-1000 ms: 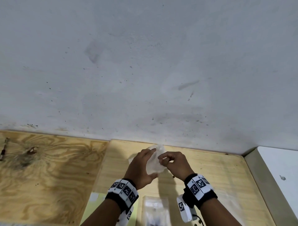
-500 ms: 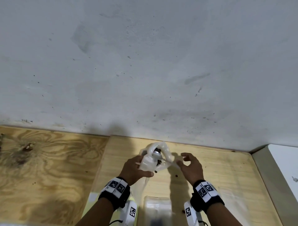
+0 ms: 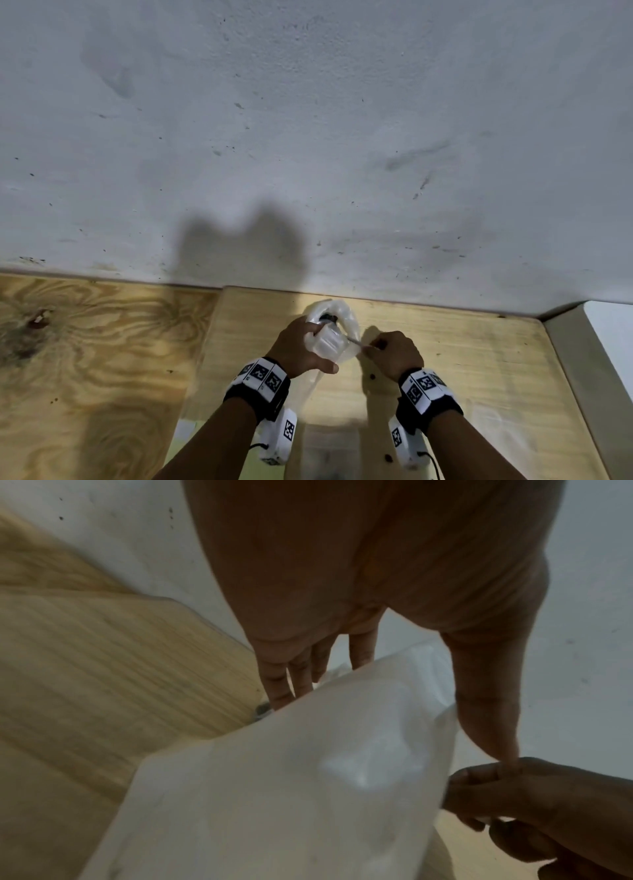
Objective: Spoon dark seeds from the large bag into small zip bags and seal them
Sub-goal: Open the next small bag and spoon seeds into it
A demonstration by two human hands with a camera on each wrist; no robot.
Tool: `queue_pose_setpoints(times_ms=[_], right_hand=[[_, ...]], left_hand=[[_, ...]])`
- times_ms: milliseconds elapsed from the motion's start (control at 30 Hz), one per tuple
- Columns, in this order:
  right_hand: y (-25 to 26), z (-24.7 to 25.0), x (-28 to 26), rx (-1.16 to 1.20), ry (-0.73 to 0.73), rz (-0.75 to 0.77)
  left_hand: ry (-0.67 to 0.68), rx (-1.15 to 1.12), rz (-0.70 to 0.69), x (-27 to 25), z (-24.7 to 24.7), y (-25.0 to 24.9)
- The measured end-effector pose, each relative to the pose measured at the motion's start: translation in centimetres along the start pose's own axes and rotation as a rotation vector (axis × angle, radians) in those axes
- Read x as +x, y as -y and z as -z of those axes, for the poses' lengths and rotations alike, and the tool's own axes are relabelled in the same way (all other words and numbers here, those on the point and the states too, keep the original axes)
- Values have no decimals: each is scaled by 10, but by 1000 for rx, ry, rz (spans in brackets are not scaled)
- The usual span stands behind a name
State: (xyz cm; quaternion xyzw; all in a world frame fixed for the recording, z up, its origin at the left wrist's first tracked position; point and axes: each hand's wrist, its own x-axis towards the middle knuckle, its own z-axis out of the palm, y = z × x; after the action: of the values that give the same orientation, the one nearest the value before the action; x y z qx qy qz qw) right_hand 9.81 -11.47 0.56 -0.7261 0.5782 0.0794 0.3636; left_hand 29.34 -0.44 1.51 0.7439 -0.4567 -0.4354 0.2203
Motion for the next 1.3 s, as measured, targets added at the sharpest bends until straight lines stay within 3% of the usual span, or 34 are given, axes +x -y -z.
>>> queue_pose_setpoints(times_ms=[167,433,900,1100,1300], right_hand=[[0,-8,-8,277,-307,153],[-4,-12,-23,228,-469,258],[-3,-17,-30,222,-500,289],[-6,-37,-25,434,-465,183],[10,-51,-27,762,-465,-97]], left_hand=[[-37,-77,82,8,2,11],[-34,-354,50,-1,17,35],[40,-236,-23,-2,12,48],[43,-277,-18,-1,8,54],[36,-324,6,4,5,49]])
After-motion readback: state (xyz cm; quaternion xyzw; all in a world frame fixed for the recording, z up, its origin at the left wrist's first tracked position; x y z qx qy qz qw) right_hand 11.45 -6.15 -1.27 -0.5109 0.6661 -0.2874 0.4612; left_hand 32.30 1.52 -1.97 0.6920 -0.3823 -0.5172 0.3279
